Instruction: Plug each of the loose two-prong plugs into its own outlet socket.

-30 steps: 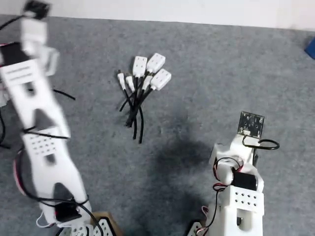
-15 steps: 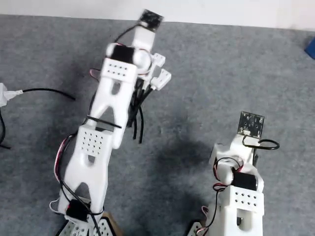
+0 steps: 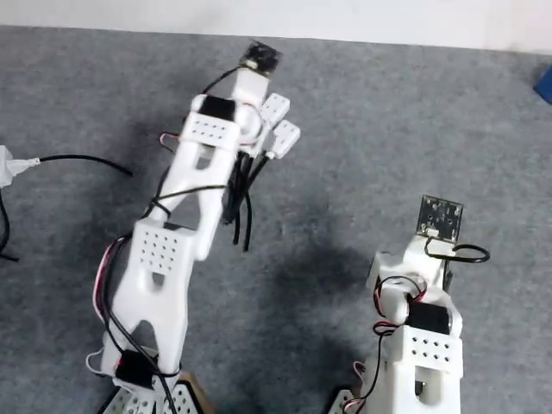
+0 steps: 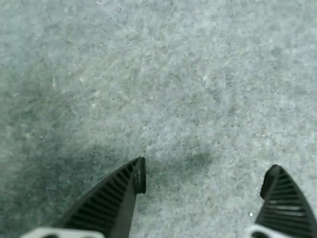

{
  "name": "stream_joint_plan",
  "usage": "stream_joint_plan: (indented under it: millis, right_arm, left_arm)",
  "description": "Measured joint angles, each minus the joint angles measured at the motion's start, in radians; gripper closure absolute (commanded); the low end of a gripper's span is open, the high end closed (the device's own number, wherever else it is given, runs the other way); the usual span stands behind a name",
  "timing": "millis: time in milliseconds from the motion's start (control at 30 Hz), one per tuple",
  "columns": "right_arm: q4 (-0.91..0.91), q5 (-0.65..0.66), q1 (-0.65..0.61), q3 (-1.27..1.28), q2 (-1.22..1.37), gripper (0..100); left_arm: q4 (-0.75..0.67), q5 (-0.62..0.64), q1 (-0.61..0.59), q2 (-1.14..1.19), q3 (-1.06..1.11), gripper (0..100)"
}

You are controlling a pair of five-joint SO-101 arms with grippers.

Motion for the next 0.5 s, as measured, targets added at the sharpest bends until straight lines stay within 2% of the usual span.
stream_joint_plan:
  millis: [200,500]
  right_arm:
    - [0.0,0.0,0.0,0.0,0.0,64.1]
    - [0.0,0.0,0.0,0.0,0.0,64.1]
  left_arm:
    - [0.143,-0.005,0.106,0.002,-0.08,74]
    - [0.152,-0.006,0.095,0.049,-0.124,74]
